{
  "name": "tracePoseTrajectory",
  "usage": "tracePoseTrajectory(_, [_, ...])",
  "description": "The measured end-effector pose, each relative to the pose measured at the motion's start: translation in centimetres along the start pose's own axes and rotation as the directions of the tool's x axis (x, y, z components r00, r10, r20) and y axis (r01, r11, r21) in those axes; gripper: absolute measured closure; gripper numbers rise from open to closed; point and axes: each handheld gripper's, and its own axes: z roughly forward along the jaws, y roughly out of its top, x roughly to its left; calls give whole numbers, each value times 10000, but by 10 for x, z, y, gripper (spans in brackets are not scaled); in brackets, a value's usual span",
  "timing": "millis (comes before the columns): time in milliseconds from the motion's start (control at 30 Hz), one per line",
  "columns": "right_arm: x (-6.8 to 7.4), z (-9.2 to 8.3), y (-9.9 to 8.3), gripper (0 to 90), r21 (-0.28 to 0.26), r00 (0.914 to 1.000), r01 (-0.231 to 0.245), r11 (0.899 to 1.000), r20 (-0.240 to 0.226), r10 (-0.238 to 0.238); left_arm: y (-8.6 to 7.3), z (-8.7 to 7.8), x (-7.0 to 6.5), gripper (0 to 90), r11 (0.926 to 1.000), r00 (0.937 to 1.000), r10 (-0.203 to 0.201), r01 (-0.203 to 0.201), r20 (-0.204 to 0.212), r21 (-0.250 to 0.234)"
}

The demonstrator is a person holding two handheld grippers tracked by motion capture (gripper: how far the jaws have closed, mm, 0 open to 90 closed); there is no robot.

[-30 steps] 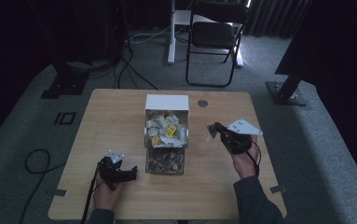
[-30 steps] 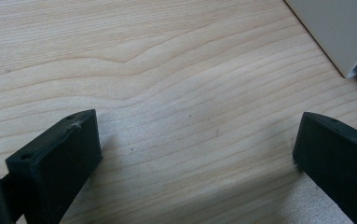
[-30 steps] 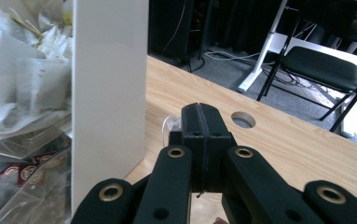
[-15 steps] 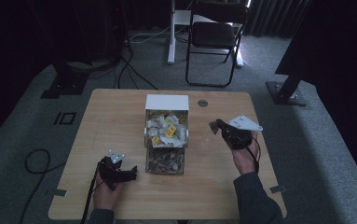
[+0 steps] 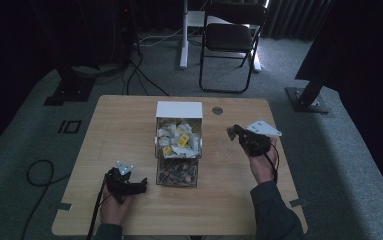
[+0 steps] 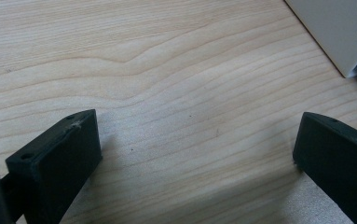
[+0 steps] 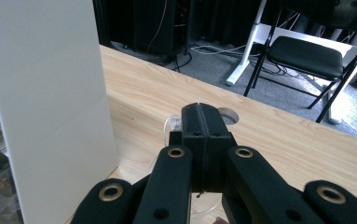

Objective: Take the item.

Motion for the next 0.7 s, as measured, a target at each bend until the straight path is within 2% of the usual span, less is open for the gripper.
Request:
tracePoseTrajectory(333, [-2,14,-2,890,380,10000,-68,9993,-47,70,0,0,0,12,10000,10000,-2,2,-1,-1])
tracePoseTrajectory(367, [-2,15,-2,735,454,9999,-67,9989,-137,73,0,0,0,12,10000,10000,-1,1,-1,-1])
tracePoseTrajectory(400, [-2,16,-3,618,467,9998,-129,9988,-127,135,0,0,0,12,10000,10000,-1,1,0,-1])
tracePoseTrajectory(467, [-3,16,-3,434,456,9990,-429,9980,-109,434,0,0,0,12,10000,10000,1,-1,-1,-1])
tracePoseTrajectory(600, [-3,13,-5,297,591,9977,-659,9961,-105,666,0,0,0,12,10000,10000,2,-2,0,-1])
tracePoseTrajectory(700, [-2,9,-8,266,725,9975,-697,9949,-102,706,0,0,0,12,10000,10000,0,0,-1,-2])
